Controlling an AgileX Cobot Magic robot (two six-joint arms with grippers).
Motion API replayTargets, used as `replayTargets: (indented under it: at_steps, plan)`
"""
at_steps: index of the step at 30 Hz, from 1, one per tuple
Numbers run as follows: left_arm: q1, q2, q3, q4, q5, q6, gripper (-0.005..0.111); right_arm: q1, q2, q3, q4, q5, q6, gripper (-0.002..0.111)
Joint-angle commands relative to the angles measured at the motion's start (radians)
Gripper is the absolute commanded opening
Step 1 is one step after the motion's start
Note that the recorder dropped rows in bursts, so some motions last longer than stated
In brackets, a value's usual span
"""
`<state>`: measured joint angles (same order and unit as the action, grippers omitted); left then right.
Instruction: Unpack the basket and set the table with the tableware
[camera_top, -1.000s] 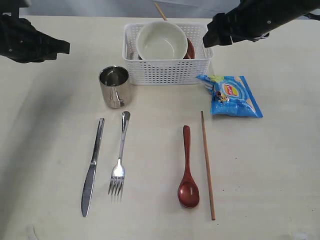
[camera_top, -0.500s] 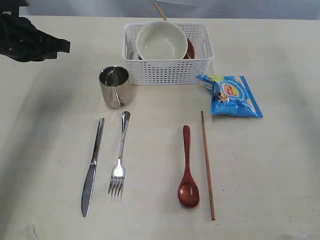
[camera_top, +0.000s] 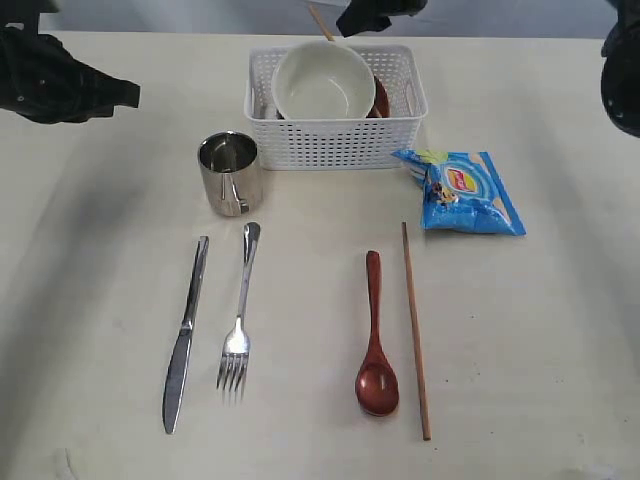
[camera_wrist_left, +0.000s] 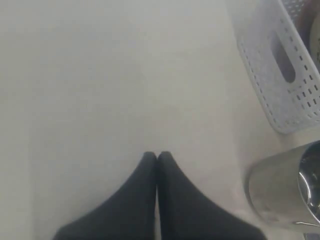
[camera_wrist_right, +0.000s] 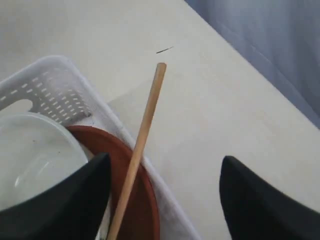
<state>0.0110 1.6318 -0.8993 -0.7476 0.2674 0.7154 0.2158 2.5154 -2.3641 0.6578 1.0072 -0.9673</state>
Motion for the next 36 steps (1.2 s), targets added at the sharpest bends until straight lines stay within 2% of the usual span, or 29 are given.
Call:
replayTargets:
  at_steps: [1, 5, 7, 9, 13, 16, 20, 23, 28, 34, 36]
  plan:
    - [0.003, 0.001, -0.004, -0.006, -0.001, 0.002, 0.000, -0.028, -0.002, -0.012, 0.085, 0.019, -0.080, 0.059]
    - [0.003, 0.023, -0.033, -0.108, -0.106, 0.042, 0.000, -0.088, -0.002, -0.030, 0.238, 0.169, -0.109, 0.059]
    - [0.003, 0.053, -0.111, -0.145, -0.085, 0.057, 0.000, -0.126, -0.002, -0.046, 0.264, 0.214, -0.083, 0.059]
    - [0.003, 0.100, -0.219, -0.196, 0.007, 0.081, 0.000, -0.156, -0.002, -0.048, 0.273, 0.214, -0.059, 0.059]
    - [0.003, 0.257, -0.480, -0.419, 0.327, 0.293, 0.000, -0.203, -0.002, -0.048, 0.284, 0.214, -0.026, 0.059]
    - [0.003, 0.370, -0.656, -0.559, 0.443, 0.377, 0.000, -0.214, -0.002, -0.048, 0.284, 0.214, -0.012, 0.060]
    - [0.003, 0.511, -0.831, -0.648, 0.538, 0.403, 0.002, -0.219, -0.002, -0.048, 0.284, 0.214, -0.014, 0.062]
    - [0.003, 0.607, -0.959, -0.672, 0.610, 0.381, 0.013, -0.224, -0.002, -0.048, 0.284, 0.214, -0.023, 0.066]
    - [-0.009, 0.729, -1.098, -0.716, 0.634, 0.309, 0.044, -0.225, -0.002, -0.048, 0.276, 0.214, -0.035, 0.065]
    - [-0.058, 0.795, -1.157, -0.767, 0.605, 0.332, 0.049, -0.225, -0.002, -0.048, 0.276, 0.214, -0.043, 0.065]
    - [-0.070, 0.810, -1.177, -0.764, 0.605, 0.332, 0.055, -0.225, -0.002, -0.048, 0.276, 0.214, -0.045, 0.065]
